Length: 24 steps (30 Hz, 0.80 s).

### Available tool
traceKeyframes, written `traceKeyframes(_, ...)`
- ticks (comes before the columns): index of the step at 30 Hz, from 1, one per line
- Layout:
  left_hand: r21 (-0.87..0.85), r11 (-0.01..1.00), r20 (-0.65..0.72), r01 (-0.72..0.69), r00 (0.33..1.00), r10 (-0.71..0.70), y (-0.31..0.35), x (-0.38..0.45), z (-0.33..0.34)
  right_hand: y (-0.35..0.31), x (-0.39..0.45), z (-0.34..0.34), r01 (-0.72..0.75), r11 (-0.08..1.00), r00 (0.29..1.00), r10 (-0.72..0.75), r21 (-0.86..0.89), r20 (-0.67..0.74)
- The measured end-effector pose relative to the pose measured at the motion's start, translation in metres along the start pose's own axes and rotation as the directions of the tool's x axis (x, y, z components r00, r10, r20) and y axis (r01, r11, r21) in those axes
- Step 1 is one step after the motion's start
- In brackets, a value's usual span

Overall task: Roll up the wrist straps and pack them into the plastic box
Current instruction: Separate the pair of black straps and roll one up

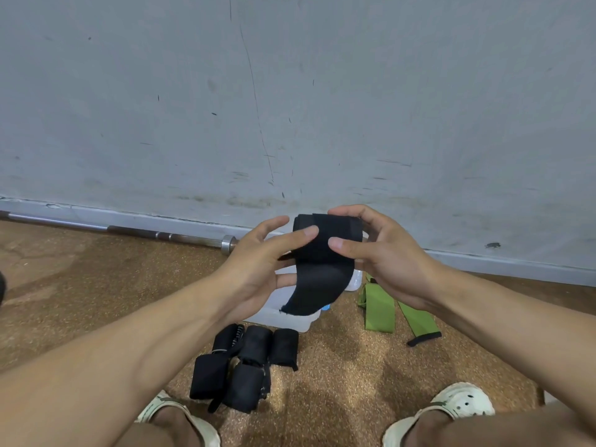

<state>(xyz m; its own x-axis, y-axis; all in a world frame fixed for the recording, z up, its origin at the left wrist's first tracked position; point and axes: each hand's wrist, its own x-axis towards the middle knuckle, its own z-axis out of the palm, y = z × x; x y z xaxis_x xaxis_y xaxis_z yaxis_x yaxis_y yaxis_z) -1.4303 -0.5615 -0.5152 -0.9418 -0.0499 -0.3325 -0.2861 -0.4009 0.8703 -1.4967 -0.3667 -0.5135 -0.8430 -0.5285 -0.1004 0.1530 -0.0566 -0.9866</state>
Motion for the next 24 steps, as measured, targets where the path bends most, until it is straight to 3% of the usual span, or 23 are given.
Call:
traceKeyframes(4,0.002,1.0,-0.002,-0.014,1.0,0.014,0.002,0.001,-0.0014,-0.0005,-0.0014,0.0017,-0.013,0.999,0.999,0.014,-0.044,0.028)
traceKeyframes(14,0.118,0.985,0.024,-0.129,0.992,0.127,0.0027,0.0038,-0.004,0.0008,0.0024,-0.0008,-0.15,0.986,0.988,0.146,0.068,0.057)
traceKeyframes(24,0.016,1.0,0.032,-0.016,0.999,0.016,0.004,0.0018,-0.0031,-0.0002,0.0005,-0.0009,-0.052,0.998,0.998,0.051,0.045,0.029)
